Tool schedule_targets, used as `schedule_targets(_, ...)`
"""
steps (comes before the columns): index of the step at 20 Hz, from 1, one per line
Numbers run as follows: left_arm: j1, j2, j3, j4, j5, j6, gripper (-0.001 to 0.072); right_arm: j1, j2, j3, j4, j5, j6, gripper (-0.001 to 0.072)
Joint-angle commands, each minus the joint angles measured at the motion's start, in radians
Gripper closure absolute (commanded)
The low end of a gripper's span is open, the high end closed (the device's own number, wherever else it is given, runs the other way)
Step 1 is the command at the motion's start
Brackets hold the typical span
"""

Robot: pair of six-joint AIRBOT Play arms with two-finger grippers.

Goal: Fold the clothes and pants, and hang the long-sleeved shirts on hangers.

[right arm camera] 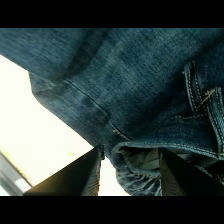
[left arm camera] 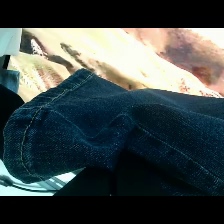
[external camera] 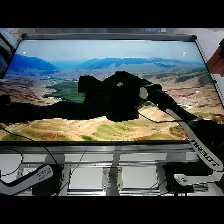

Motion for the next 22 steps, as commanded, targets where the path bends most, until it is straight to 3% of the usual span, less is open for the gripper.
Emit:
schedule_targets(1, 0.0, -0.001, 0.0, 0.0, 0.0, 0.0, 0.0676, 0.001, -0.01, 0.027, -0.021, 0.047, 0.032, 0.0319)
schedule_targets(14, 0.0, -0.001, 0.0, 0.0, 0.0, 0.0, 0.0676, 0.0, -0.132, 0.027, -0.072, 0.012, 0.267, 0.0333)
schedule_targets(16, 0.0, -0.001, 0.0, 0.0, 0.0, 0.0, 0.0676, 0.0, -0.152, 0.027, -0.094, 0.0, 0.314, 0.0404)
schedule_targets(17, 0.0, -0.001, 0.0, 0.0, 0.0, 0.001, 0.0676, -0.004, -0.156, 0.027, -0.095, -0.016, 0.334, 0.0405)
schedule_targets(21, 0.0, -0.001, 0.0, 0.0, 0.004, 0.001, 0.0676, -0.043, -0.156, 0.027, -0.091, -0.015, 0.365, 0.0689)
schedule_targets(22, 0.0, -0.001, 0.0, -0.001, 0.004, 0.001, 0.0676, -0.056, -0.155, 0.03, -0.09, -0.014, 0.389, 0.0689)
